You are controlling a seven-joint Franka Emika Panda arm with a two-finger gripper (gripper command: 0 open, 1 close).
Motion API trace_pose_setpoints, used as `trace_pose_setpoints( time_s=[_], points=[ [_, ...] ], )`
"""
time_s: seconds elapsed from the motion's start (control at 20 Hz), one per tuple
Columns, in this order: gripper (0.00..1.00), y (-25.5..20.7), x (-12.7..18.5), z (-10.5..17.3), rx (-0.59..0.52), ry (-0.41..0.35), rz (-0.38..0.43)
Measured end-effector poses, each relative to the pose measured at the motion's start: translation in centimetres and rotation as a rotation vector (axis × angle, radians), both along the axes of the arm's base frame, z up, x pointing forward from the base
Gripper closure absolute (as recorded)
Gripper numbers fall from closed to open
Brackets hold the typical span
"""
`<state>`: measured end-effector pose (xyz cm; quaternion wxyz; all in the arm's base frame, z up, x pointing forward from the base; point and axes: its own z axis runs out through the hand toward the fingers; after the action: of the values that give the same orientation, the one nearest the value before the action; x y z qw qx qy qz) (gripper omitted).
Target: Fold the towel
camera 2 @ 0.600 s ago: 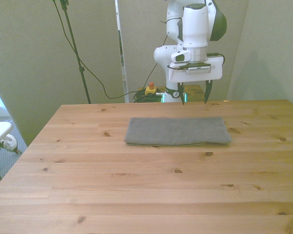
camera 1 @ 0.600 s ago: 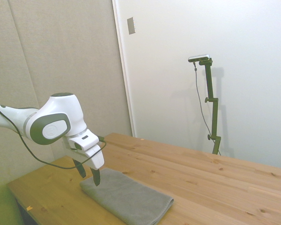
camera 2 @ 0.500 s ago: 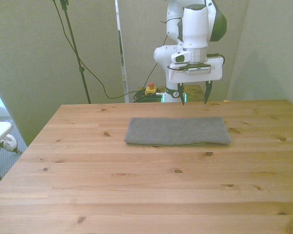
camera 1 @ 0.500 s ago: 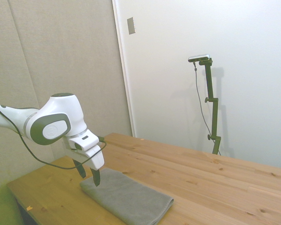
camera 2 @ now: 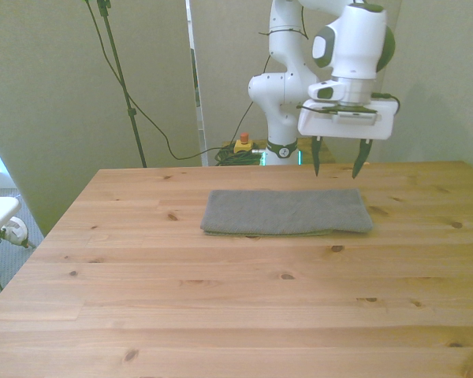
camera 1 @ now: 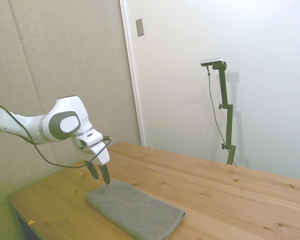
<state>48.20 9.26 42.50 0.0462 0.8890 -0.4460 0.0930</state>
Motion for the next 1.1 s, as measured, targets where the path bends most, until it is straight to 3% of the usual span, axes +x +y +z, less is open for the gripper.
trace_pose_setpoints(
  time_s=[0.25, 0.6, 1.1],
  points=[
    [0.00, 7.1, 2.9, -2.0, -0.111, 0.074, -0.014],
    [0.00, 13.3, 2.6, -5.6, -0.252, 0.087, 0.023],
    [0.00, 12.8, 2.6, -8.3, -0.395, 0.087, 0.008]
  ],
)
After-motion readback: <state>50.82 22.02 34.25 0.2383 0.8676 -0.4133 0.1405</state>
